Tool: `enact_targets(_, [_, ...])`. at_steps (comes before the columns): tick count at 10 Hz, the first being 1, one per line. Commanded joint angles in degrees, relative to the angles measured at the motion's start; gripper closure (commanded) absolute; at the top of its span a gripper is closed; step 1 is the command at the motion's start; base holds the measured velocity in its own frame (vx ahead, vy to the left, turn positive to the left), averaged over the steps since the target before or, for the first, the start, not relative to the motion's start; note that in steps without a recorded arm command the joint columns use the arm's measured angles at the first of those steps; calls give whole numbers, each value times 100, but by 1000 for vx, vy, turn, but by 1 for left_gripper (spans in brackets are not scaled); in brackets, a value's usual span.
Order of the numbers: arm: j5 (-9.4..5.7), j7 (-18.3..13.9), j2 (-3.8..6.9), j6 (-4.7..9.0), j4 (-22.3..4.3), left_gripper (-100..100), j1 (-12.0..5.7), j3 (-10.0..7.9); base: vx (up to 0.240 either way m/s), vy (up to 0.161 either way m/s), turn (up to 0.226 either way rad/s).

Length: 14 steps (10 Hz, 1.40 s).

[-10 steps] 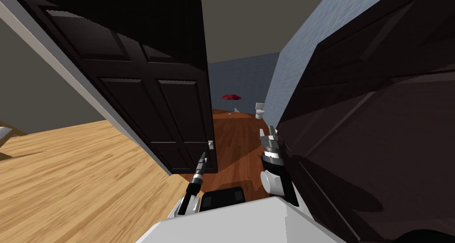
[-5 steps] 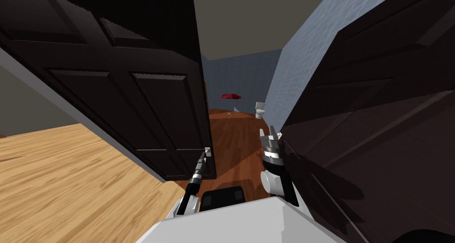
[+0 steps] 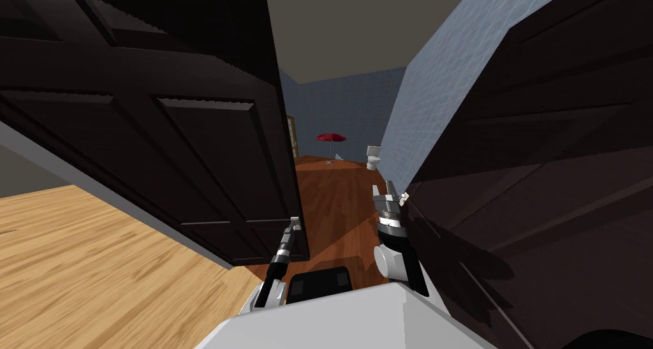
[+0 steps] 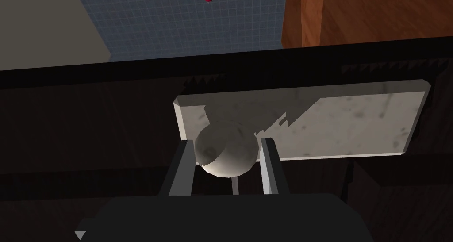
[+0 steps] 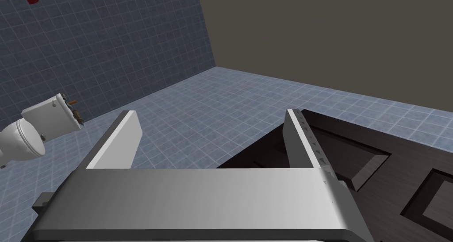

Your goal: Push the door open

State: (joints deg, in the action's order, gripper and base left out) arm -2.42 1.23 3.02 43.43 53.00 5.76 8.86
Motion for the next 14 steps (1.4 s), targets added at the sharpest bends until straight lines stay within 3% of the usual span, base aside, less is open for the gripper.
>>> enact_targets(1, [1, -1, -1, 2, -3, 100, 10, 3, -22, 5, -4])
enact_targets(4, [1, -1, -1, 2, -3, 100, 10, 3, -8, 1, 2])
enact_targets(14, [-253, 150, 201, -39, -158, 100, -135, -597, 172, -58, 54])
